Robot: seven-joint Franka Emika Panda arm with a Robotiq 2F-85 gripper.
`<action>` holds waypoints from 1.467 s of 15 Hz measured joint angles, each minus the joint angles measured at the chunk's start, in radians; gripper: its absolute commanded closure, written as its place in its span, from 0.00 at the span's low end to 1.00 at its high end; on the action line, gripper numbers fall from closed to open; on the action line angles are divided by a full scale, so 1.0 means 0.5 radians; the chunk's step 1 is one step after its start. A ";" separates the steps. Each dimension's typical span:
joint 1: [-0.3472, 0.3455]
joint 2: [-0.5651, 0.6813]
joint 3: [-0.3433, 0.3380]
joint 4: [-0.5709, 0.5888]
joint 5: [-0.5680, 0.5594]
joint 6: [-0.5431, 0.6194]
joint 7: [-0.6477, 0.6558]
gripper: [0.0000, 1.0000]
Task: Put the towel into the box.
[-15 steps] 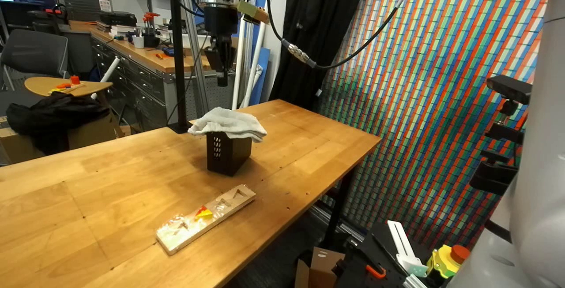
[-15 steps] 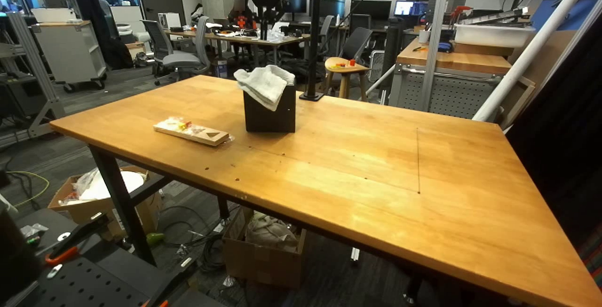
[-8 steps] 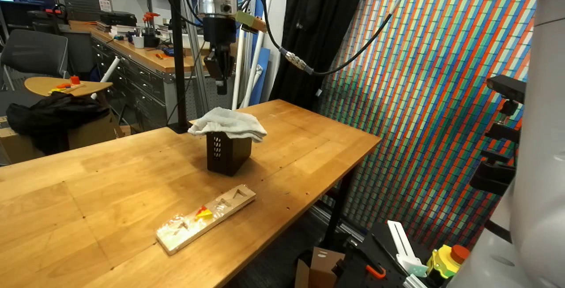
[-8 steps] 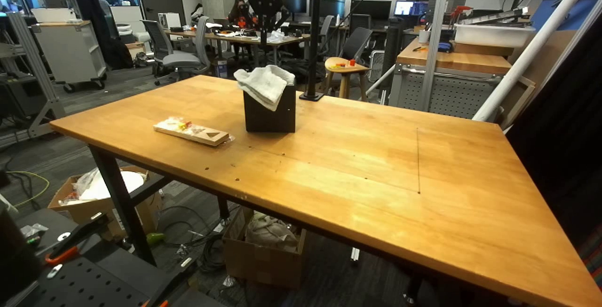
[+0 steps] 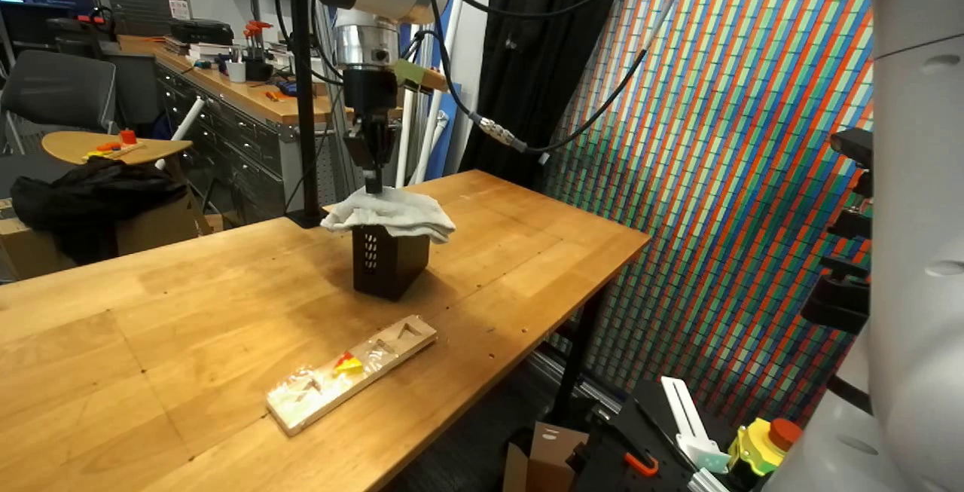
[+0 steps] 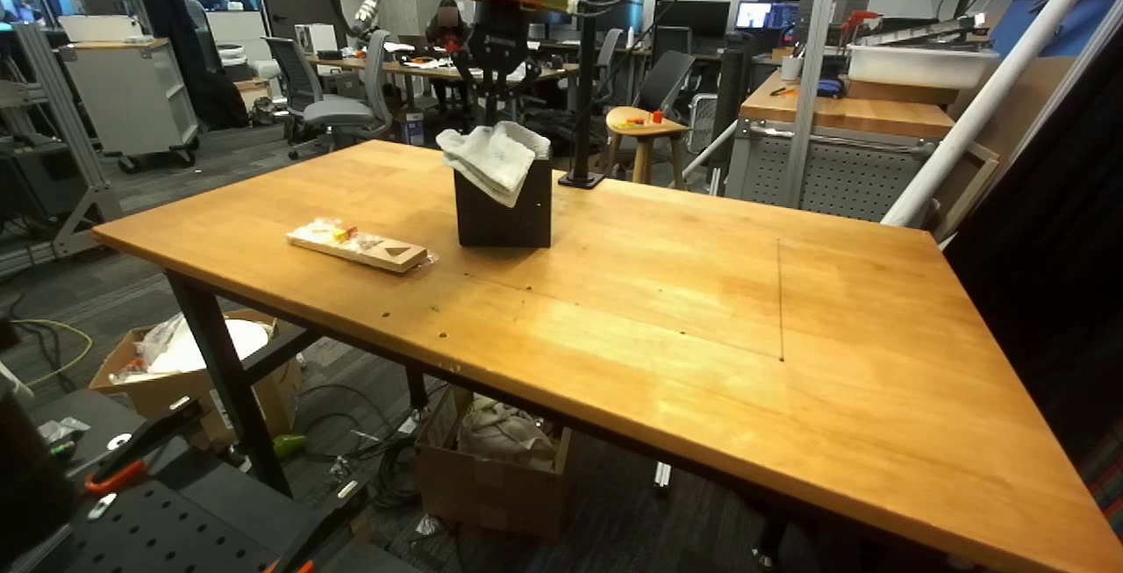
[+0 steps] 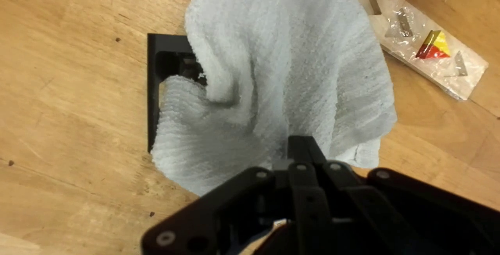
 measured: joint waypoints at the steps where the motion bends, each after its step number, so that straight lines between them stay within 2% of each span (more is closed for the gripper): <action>1: -0.007 0.016 0.000 -0.003 0.014 0.012 -0.004 0.98; 13: -0.148 0.065 -0.009 -0.062 0.119 0.040 -0.114 0.98; 22: -0.163 0.118 -0.009 -0.108 0.239 0.057 -0.222 0.98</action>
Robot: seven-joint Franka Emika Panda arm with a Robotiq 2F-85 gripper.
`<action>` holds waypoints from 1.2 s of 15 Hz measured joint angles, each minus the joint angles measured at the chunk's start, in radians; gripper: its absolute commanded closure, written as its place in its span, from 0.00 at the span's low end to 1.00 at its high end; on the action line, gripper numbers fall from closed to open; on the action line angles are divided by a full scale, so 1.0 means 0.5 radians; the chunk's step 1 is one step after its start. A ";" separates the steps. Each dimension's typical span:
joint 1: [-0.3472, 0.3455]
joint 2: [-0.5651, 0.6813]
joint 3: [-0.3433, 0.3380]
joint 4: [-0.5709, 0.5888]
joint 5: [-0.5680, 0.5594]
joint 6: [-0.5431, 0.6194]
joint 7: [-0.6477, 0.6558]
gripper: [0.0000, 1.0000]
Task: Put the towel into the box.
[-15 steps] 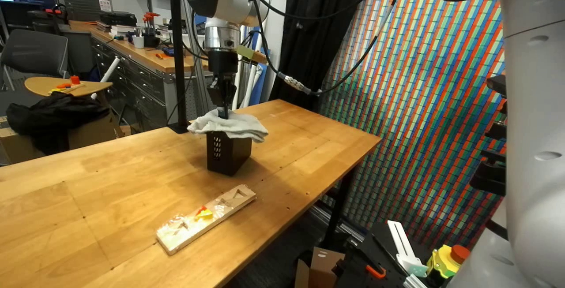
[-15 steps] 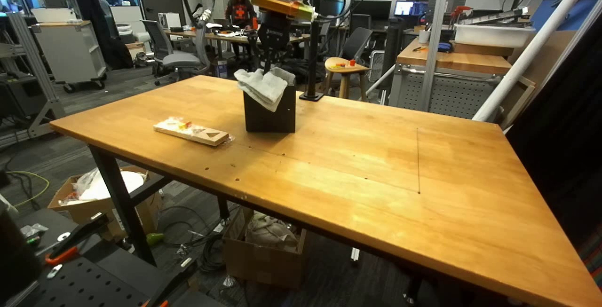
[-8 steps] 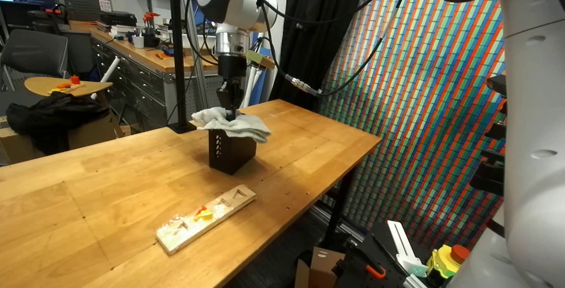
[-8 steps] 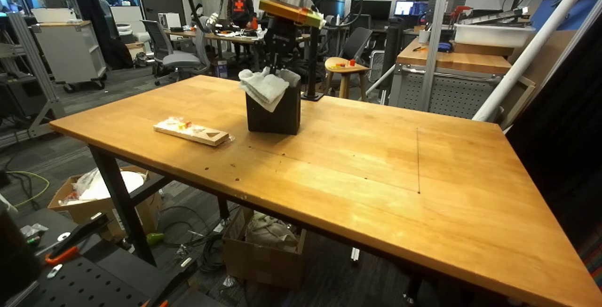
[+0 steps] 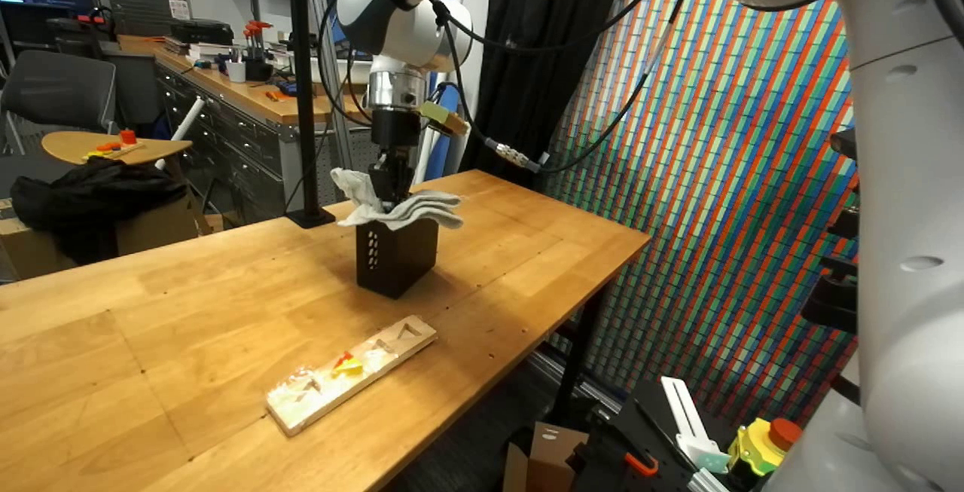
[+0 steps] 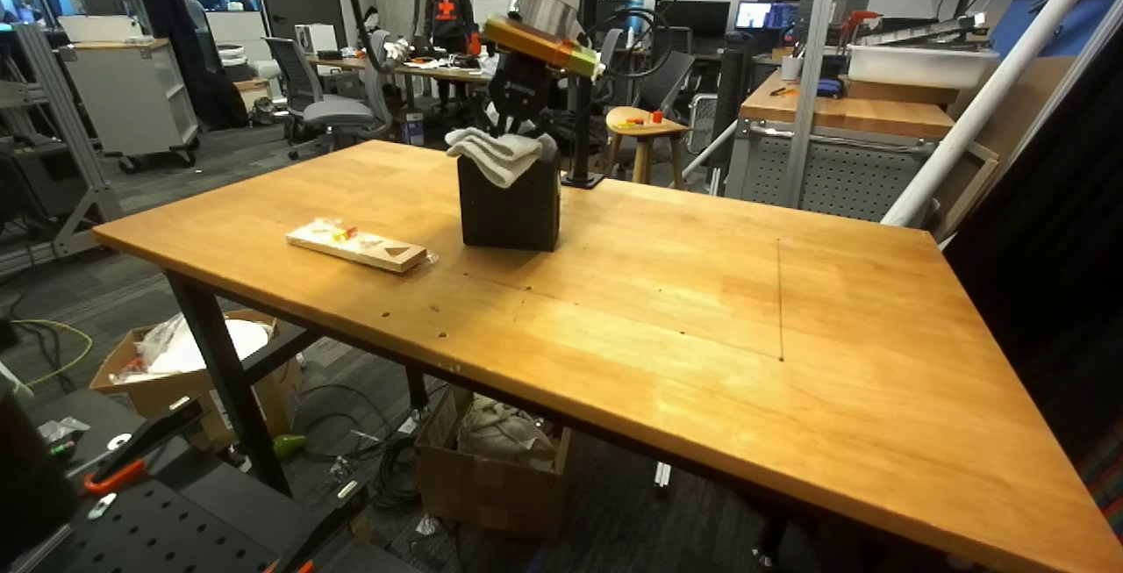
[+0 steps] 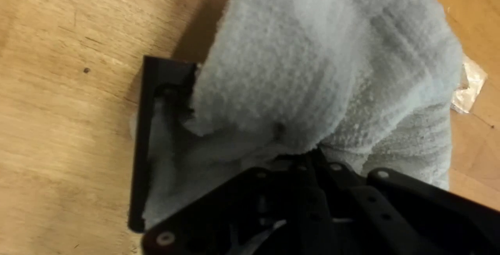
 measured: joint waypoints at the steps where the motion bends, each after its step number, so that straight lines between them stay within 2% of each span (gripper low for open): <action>1: -0.003 0.012 0.000 0.000 0.008 0.000 -0.015 0.97; 10: -0.024 0.096 0.000 0.003 0.085 0.004 -0.120 0.96; 18: -0.019 0.022 0.000 0.014 0.078 0.026 -0.122 0.97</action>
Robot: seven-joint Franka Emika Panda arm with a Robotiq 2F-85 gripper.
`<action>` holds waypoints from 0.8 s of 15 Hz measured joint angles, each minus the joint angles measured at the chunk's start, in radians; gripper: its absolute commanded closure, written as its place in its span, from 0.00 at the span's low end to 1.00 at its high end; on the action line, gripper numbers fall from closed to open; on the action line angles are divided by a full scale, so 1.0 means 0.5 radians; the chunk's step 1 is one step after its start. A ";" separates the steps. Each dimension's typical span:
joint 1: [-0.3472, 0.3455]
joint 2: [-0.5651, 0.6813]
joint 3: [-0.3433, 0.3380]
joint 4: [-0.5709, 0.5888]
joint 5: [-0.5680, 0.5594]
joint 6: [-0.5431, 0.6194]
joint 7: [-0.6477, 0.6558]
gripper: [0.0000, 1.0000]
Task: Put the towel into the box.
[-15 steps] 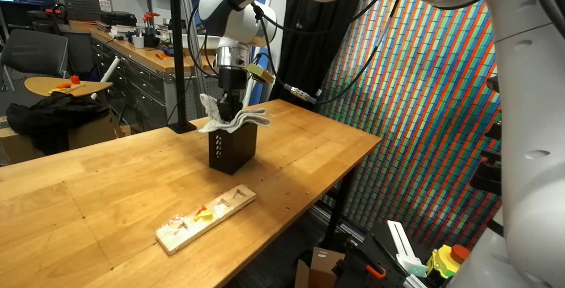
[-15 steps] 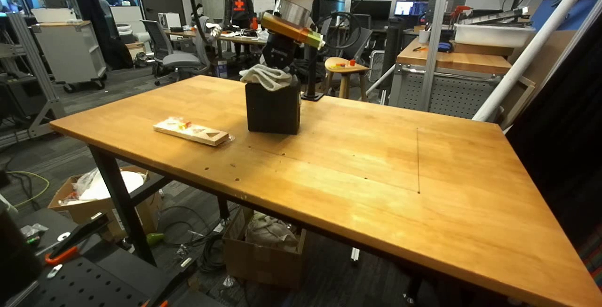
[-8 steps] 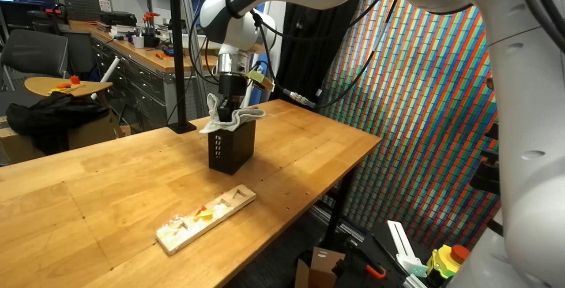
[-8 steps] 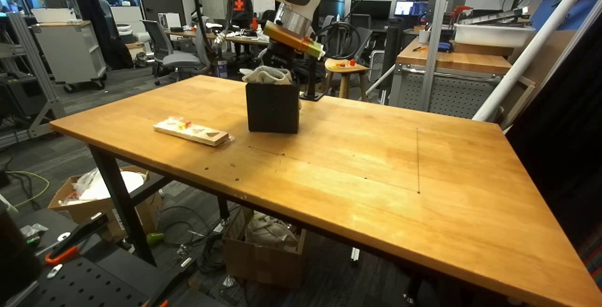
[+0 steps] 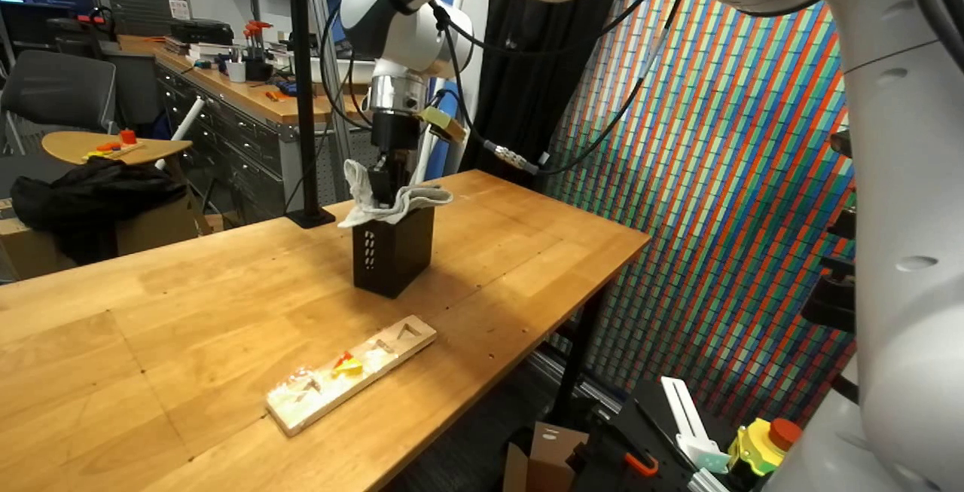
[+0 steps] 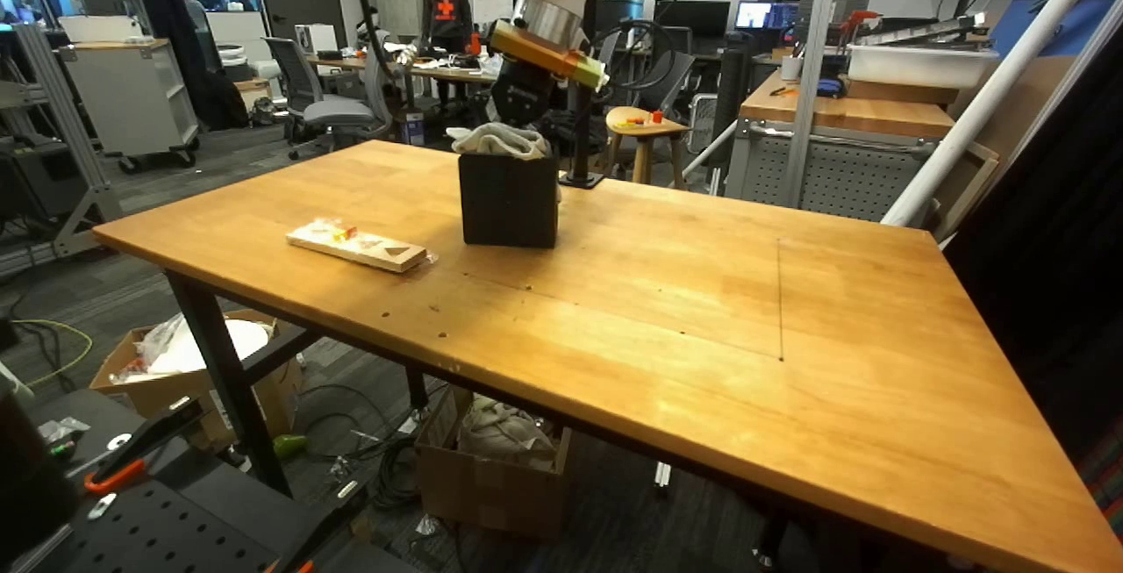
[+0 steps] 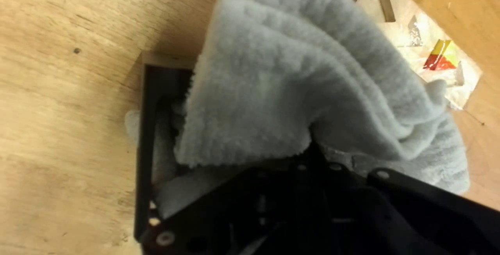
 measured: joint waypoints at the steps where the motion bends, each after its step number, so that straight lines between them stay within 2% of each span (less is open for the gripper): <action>1: 0.000 -0.031 -0.001 0.000 -0.010 0.000 0.003 0.98; 8: 0.019 -0.276 -0.022 -0.021 -0.103 -0.021 0.085 0.98; 12: 0.044 -0.421 -0.027 -0.140 -0.126 -0.021 0.196 0.96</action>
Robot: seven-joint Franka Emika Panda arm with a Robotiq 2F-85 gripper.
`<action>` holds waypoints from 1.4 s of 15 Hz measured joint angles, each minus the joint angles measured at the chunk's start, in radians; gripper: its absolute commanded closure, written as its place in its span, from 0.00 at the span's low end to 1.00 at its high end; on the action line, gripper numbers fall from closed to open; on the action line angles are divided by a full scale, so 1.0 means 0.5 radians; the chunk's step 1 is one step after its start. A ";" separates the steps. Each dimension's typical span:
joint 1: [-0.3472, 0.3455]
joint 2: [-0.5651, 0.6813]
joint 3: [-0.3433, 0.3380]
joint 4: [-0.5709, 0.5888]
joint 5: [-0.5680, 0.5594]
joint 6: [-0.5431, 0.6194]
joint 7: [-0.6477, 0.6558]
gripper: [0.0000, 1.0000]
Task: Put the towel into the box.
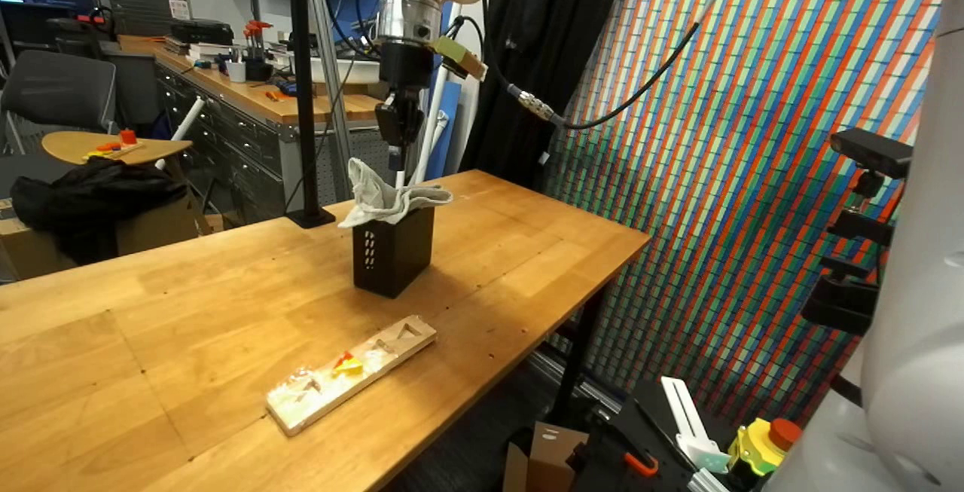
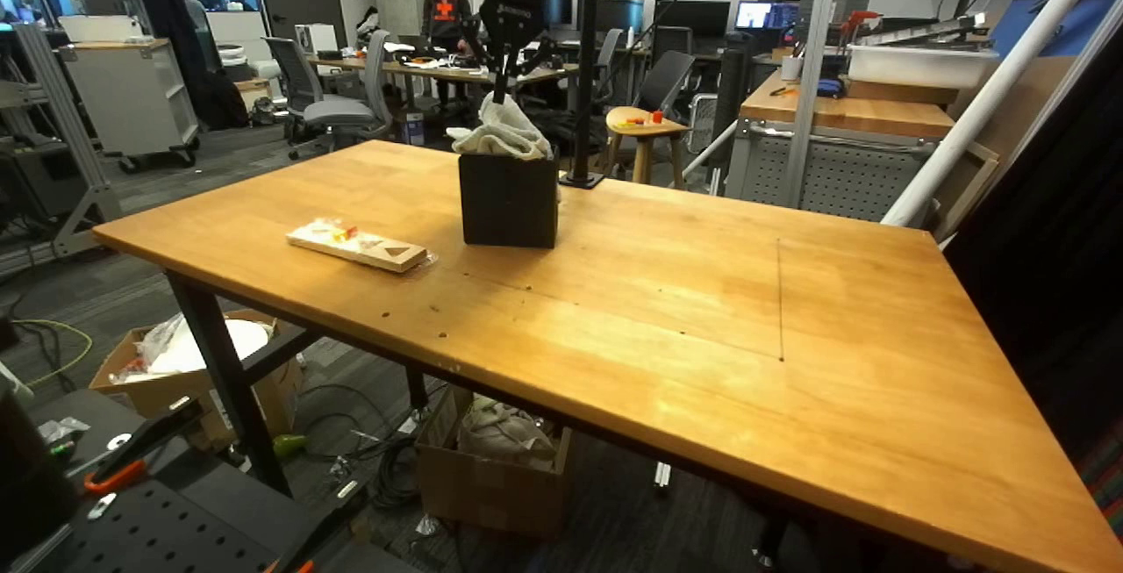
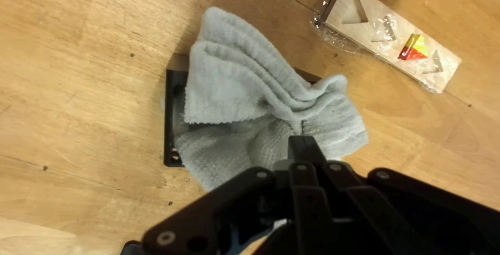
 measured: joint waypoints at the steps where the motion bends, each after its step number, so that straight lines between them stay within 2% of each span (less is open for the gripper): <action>1: 0.005 -0.043 -0.001 -0.051 0.000 0.003 0.034 0.97; 6: 0.034 -0.263 -0.013 -0.339 0.000 0.030 0.182 0.96; 10: 0.056 -0.348 -0.015 -0.495 0.000 0.070 0.228 0.97; 21: 0.069 -0.272 -0.083 -0.547 -0.008 0.150 0.156 0.97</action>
